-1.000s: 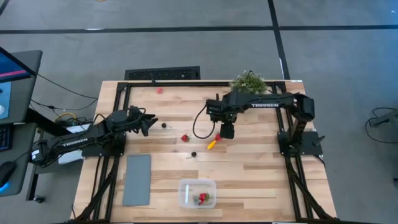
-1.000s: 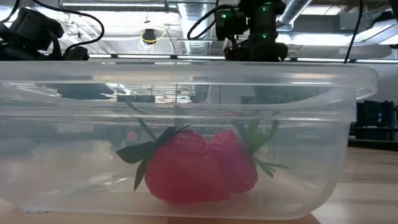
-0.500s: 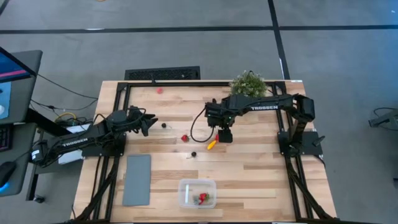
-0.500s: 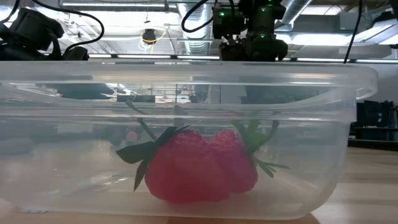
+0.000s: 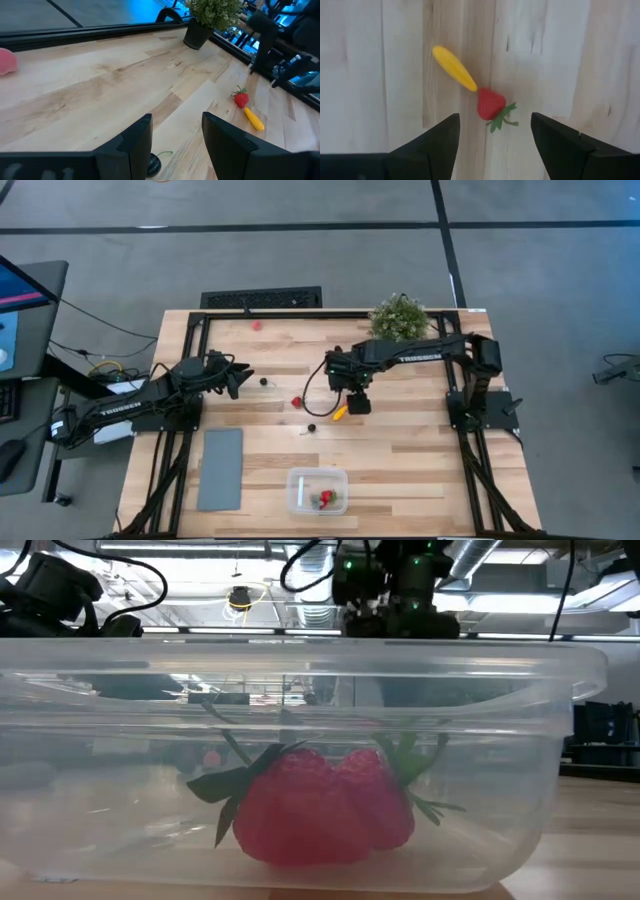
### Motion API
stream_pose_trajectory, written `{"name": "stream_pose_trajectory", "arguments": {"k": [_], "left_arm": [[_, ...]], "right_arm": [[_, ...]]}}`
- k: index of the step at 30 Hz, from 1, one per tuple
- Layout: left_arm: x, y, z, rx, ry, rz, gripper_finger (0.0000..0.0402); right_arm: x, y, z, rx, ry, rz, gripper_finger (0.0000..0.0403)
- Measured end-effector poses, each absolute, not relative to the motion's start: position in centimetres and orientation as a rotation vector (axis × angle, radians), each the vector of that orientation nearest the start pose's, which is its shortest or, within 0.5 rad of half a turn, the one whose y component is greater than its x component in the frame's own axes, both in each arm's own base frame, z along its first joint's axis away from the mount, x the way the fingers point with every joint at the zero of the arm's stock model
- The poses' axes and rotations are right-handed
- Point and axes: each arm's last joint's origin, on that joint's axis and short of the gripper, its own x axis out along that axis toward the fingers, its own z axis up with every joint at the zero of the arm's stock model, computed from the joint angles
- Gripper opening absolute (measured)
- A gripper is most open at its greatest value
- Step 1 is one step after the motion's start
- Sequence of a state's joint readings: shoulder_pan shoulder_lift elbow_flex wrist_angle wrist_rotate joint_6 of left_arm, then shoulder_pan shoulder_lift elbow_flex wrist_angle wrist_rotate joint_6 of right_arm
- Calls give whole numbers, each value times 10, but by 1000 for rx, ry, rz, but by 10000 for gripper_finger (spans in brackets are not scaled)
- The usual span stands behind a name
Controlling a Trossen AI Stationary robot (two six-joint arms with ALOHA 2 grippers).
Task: Pick and placing Produce into tupperware
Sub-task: Put the red strawberry into the transparent bin
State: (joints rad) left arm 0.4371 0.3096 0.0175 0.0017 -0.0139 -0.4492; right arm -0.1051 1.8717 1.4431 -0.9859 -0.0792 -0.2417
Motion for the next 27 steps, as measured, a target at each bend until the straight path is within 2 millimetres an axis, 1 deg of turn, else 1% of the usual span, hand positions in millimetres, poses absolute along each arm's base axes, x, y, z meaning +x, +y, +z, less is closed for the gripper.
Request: {"name": "stream_pose_trajectory", "arguments": {"k": [5, 11, 17, 19, 24, 27], "left_arm": [[102, 48, 143, -500, 182, 504, 163], [102, 48, 143, -500, 182, 504, 163], [102, 48, 143, -500, 182, 504, 163], [102, 48, 143, -500, 182, 504, 163], [102, 48, 143, -500, 182, 505, 163], [102, 48, 143, -500, 182, 505, 163]], "right_arm": [[364, -36, 187, -61, 1481, 162, 270], [369, -37, 167, -74, 1529, 185, 270], [373, -37, 152, -71, 1556, 187, 270], [374, -37, 148, -65, 1557, 181, 270], [378, -38, 148, -76, 1522, 159, 269], [379, -39, 148, -89, 1519, 145, 260]]}}
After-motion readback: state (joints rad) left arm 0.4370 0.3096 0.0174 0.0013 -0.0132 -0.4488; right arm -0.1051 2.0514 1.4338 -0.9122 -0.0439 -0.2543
